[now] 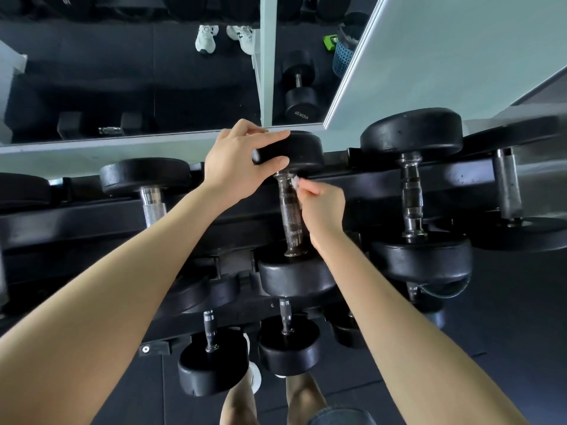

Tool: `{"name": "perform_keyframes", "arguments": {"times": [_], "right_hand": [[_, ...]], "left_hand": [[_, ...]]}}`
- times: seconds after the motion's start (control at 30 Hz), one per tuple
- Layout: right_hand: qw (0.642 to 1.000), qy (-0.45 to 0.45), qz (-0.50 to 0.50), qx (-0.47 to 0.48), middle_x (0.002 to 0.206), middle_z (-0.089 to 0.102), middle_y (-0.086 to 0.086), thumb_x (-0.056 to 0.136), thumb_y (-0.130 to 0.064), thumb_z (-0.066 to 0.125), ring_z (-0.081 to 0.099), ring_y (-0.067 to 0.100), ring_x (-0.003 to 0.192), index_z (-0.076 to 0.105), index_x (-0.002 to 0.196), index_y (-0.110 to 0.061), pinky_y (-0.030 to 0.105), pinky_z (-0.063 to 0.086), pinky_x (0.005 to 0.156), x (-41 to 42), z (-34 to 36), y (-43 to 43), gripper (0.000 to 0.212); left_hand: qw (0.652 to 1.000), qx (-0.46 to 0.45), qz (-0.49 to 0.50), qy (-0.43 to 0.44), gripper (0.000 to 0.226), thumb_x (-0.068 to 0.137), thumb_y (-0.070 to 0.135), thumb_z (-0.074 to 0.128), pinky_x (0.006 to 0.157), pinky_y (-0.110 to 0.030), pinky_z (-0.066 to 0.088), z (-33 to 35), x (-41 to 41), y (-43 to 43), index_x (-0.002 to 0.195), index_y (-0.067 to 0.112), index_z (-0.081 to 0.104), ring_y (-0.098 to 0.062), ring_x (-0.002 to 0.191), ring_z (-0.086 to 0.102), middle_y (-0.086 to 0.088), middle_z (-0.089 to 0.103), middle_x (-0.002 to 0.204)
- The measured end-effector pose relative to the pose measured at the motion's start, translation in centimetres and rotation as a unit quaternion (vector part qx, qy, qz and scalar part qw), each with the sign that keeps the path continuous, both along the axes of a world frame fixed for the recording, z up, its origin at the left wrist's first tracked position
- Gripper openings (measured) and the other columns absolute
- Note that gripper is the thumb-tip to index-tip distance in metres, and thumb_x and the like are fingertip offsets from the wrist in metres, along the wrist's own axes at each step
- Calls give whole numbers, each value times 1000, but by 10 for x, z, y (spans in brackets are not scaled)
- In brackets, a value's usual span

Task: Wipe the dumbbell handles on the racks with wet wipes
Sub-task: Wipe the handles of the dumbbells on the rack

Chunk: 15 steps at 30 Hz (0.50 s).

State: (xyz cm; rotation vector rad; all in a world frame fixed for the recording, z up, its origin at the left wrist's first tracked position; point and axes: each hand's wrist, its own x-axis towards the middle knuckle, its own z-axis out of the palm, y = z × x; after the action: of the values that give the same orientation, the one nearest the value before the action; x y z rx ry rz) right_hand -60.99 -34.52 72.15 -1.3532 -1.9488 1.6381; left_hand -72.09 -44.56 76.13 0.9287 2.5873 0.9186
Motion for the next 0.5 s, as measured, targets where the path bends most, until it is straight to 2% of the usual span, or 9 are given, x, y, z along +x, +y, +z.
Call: {"name": "perform_keyframes", "arguments": {"times": [0.07,0.13,0.2,0.23,0.3,0.37,0.4,0.47,0.5], "right_hand": [[1000,1,-7,-15,77,71,2,88,-2,60,55,6,64,75,90,-12,22,47,64,-6,2,7,18],[999,-6,29,22,75,71,2,88,-5,61,58,11,65,76,90,-10,29,52,68,1,4,5,15],[993,-31,81,77,76,71,15,88,-6,62,56,22,59,75,87,-2,34,47,62,18,7,1,14],[988,-48,103,100,77,69,22,88,-5,61,53,28,57,73,84,3,32,41,57,26,9,-1,15],[978,-84,141,130,69,66,24,87,-3,58,48,33,54,70,74,7,30,36,52,37,11,0,21],[963,-137,187,137,54,57,17,84,0,55,44,28,49,63,62,10,28,35,47,44,13,-1,26],[954,-174,205,130,54,57,13,83,1,53,47,21,48,63,60,8,24,36,45,46,14,-1,25],[936,-256,223,97,65,68,7,80,0,57,58,14,56,71,67,-2,15,43,47,44,16,3,19],[926,-291,229,79,70,69,4,77,-1,61,61,13,62,74,72,-6,16,47,52,39,16,8,14]], "left_hand": [[1000,-1,-2,3,42,85,49,60,73,-25,36,0,1,2,126,49,51,-11,108,40,15,50,119],[1000,-2,-1,6,41,86,49,60,73,-25,36,-1,2,2,126,50,51,-9,108,39,15,50,120],[1000,-2,0,9,42,86,50,59,72,-25,36,-1,1,1,127,49,51,-10,109,39,15,50,121],[1000,-3,-2,8,42,86,49,59,72,-25,37,-1,1,0,127,49,51,-11,108,40,14,50,120],[1000,-3,-3,6,42,86,50,59,72,-26,38,0,0,0,127,48,52,-13,108,42,13,51,120],[1000,-6,-2,4,42,86,50,59,73,-26,38,1,1,1,127,48,52,-13,110,41,14,51,121],[1000,-9,-1,4,42,86,50,59,73,-26,37,1,2,2,127,48,51,-14,111,41,14,50,121],[1000,-13,-1,6,42,86,49,59,74,-27,37,2,3,2,127,48,51,-15,112,41,13,50,122],[1000,-14,-1,7,42,87,49,59,74,-27,37,3,3,2,128,48,51,-16,113,41,12,50,123]]}}
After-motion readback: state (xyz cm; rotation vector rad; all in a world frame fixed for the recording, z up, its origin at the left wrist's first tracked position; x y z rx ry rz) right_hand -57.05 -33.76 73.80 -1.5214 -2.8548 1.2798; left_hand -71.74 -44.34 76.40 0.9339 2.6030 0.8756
